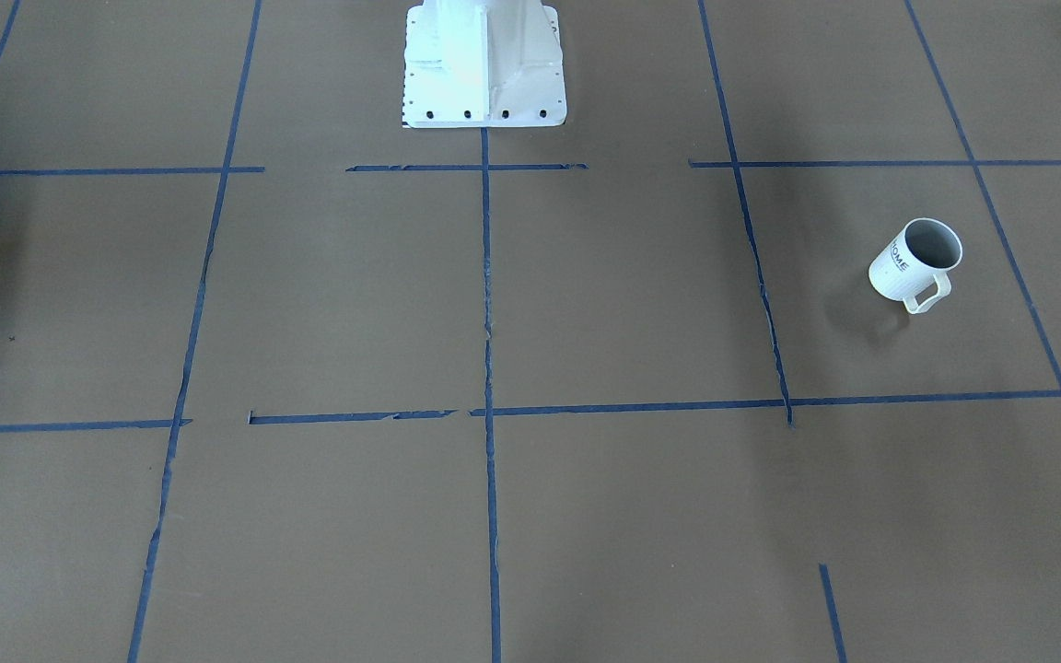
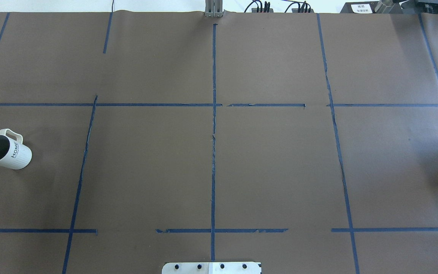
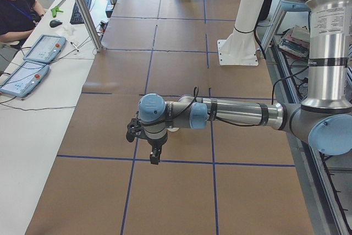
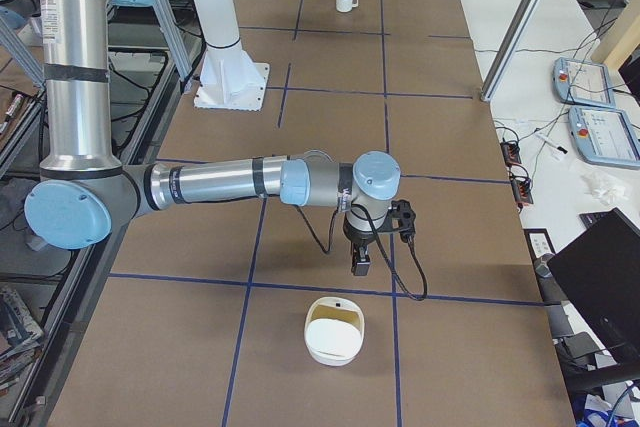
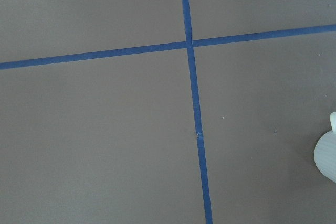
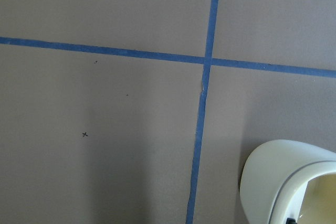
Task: Left arm hands cup to right arm to dump lemon
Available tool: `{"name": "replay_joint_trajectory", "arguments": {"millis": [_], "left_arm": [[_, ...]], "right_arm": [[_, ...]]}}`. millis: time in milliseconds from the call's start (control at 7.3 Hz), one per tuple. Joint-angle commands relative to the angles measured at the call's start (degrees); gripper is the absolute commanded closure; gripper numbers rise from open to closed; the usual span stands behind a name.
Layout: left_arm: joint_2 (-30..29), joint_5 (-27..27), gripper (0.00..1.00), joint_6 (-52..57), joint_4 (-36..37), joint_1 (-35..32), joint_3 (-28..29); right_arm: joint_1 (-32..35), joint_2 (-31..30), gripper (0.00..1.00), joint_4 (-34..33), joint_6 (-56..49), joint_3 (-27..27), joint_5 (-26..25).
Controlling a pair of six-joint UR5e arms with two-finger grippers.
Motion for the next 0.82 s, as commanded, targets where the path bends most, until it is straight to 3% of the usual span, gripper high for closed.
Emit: {"name": "replay_joint_trajectory", "arguments": {"millis": [0,548,685], "left_arm": [[-3.64,0.2,0.0,-0.34,-1.79,0.08,-0.91],[-1.21,-0.32,0.0,-4.53,-7.49,4.8,-1.17],[1.59,-0.06,0.0,-10.66,-14.04,9.01,-1.17]], "right_arm": [[0.0,1.4,0.0,0.0,0.09,0.42,0.18],[-0.09,1.5,0.0,0.0,0.09,0.42,0.88],[-0.09,1.5,0.0,0.0,0.09,0.42,1.23]]}}
